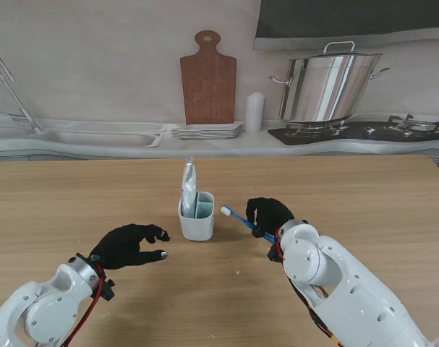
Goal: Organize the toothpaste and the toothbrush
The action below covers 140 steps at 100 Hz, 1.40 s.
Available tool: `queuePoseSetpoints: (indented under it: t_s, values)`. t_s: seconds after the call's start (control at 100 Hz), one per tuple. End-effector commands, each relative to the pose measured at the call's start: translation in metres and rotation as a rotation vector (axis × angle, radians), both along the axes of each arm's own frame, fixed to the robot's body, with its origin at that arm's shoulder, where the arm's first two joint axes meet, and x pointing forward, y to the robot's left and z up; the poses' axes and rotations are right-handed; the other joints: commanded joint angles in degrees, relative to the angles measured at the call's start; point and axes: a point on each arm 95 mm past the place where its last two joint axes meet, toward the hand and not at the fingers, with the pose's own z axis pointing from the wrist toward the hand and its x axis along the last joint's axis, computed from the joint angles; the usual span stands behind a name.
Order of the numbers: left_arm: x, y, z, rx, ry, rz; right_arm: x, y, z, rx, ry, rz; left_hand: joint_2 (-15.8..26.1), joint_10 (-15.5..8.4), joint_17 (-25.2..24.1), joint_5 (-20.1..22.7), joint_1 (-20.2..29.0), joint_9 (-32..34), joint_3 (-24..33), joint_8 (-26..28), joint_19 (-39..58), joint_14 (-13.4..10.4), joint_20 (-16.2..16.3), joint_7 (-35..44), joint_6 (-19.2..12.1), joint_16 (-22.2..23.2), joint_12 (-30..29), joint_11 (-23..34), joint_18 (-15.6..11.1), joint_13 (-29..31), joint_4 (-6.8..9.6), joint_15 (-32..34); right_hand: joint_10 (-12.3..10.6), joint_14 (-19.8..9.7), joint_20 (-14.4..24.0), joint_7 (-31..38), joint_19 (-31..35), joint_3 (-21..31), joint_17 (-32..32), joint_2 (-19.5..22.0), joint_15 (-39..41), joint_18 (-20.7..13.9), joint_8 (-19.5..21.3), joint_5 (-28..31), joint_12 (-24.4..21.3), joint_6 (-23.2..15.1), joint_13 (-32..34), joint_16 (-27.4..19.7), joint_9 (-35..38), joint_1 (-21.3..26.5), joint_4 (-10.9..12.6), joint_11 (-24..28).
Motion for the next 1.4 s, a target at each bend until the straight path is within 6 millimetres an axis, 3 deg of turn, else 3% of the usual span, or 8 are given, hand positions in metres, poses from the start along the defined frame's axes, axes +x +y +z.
queuePoseSetpoints:
  t_s: [0.0, 0.31, 0.46, 0.67, 1.06, 1.15, 1.29, 1.39]
  values:
    - [-0.002, -0.002, 0.002, 0.004, 0.003, -0.013, -0.002, 0.012, 0.011, 0.034, -0.010, 0.012, 1.4, -0.1, -0.1, 0.8, 1.1, 1.2, 0.3, -0.6, 1.4, 3.0, 0.6, -0.4, 0.6, 0.6, -1.0, 1.2, -1.9, 0.6, 1.62, -0.2, -0.4, -5.5, 0.9, 2.7, 1.4, 8.6, -0.4, 6.6, 0.2, -0.1, 1.3, -0.6, 0.5, -2.6, 0.9, -1.0, 2.3, 8.2, 1.9, 4.3]
    - [0.000, -0.002, 0.007, 0.006, -0.018, -0.019, 0.004, 0.035, 0.044, 0.258, -0.100, -0.024, 1.3, -0.3, -1.6, 0.8, 1.1, 1.0, 0.3, -0.6, 0.4, 3.1, 0.4, -0.4, 0.5, 0.4, -1.1, 1.0, -1.6, -0.3, 1.61, -1.0, -0.7, -5.5, 1.0, 3.0, 0.5, 8.6, -2.6, 8.8, -1.4, -1.3, 1.6, -2.0, 0.2, -3.2, 1.1, -2.1, 0.3, 8.3, -1.2, 5.1]
    - [0.000, -0.002, 0.012, -0.005, -0.071, -0.009, 0.007, 0.048, 0.058, 0.343, -0.147, -0.022, 0.9, -0.7, -13.3, -0.2, 0.8, -0.6, 1.0, -1.0, -12.5, 3.9, 4.2, -1.6, 0.7, -1.3, -1.6, -0.3, 4.5, -6.7, 1.39, -9.9, -0.9, -5.4, 1.1, 2.8, -0.2, 8.6, -3.5, 9.6, -2.1, -1.5, 2.0, -2.6, -0.1, -3.2, 0.6, -2.4, -0.5, 8.5, -2.8, 5.5]
    - [0.001, -0.003, 0.017, -0.020, -0.125, -0.001, 0.012, 0.065, 0.071, 0.434, -0.216, -0.001, 0.9, -1.4, -29.6, -5.6, 0.1, -7.4, 1.3, -2.3, -30.5, 3.8, 1.6, -4.7, 2.2, -6.7, -2.3, -3.3, 8.5, -17.3, 0.94, -23.6, -1.5, -5.7, 1.2, 2.6, -1.2, 8.6, -4.5, 10.8, -2.3, -2.0, 2.8, -3.5, -0.7, -4.0, -0.4, -2.6, -1.7, 8.4, -5.0, 6.2]
    - [0.010, -0.008, 0.019, -0.073, -0.205, -0.010, 0.017, 0.094, 0.077, 0.548, -0.280, 0.016, 9.2, -2.7, -47.5, -23.4, 0.1, -32.3, -8.8, -5.6, -56.5, 1.0, -12.4, -10.4, 4.7, -24.4, -5.4, -7.9, 1.4, -46.9, 1.08, -44.5, -2.9, -5.9, 1.6, 1.9, -2.6, 8.6, -6.2, 12.3, -3.2, -3.0, 4.6, -5.2, -2.2, -5.4, -2.1, -2.8, -3.7, 7.9, -8.2, 7.4]
    - [0.011, -0.010, 0.020, -0.082, -0.222, -0.009, 0.017, 0.099, 0.073, 0.572, -0.276, 0.014, 11.7, -2.9, -47.7, -23.6, 0.7, -34.1, -12.3, -10.1, -65.5, -0.3, -15.7, -19.4, 4.2, -26.9, -9.5, -14.5, 0.5, -53.8, 1.24, -46.2, -3.0, -6.0, 1.6, 1.9, -2.8, 8.6, -6.3, 12.4, -3.3, -3.2, 4.9, -5.4, -2.5, -5.6, -2.3, -2.9, -4.0, 7.9, -8.6, 7.6]
    - [0.012, -0.011, 0.020, -0.092, -0.226, -0.008, 0.017, 0.108, 0.065, 0.612, -0.268, 0.011, 13.2, -3.4, -48.4, -24.2, 0.9, -36.1, -13.9, -10.9, -76.1, -2.3, -14.4, -30.0, 3.1, -29.4, -11.2, -21.8, -0.8, -57.8, 1.78, -52.0, -2.8, -5.7, 1.7, 1.7, -2.9, 8.6, -6.6, 12.6, -3.2, -3.2, 5.3, -5.6, -3.0, -5.6, -2.4, -2.8, -4.2, 8.0, -9.1, 8.0]
    - [0.013, -0.012, 0.020, -0.093, -0.235, -0.009, 0.016, 0.112, 0.059, 0.631, -0.256, 0.011, 14.4, -4.4, -48.7, -24.7, 0.9, -38.6, -15.0, -7.8, -84.6, -3.6, -10.3, -37.8, 2.1, -29.1, -8.6, -27.3, -2.2, -58.9, 1.76, -55.3, -2.8, -5.7, 1.8, 1.7, -2.8, 8.6, -6.6, 12.4, -3.2, -3.1, 5.6, -5.6, -3.2, -5.6, -2.3, -2.9, -4.1, 8.1, -9.1, 8.2]
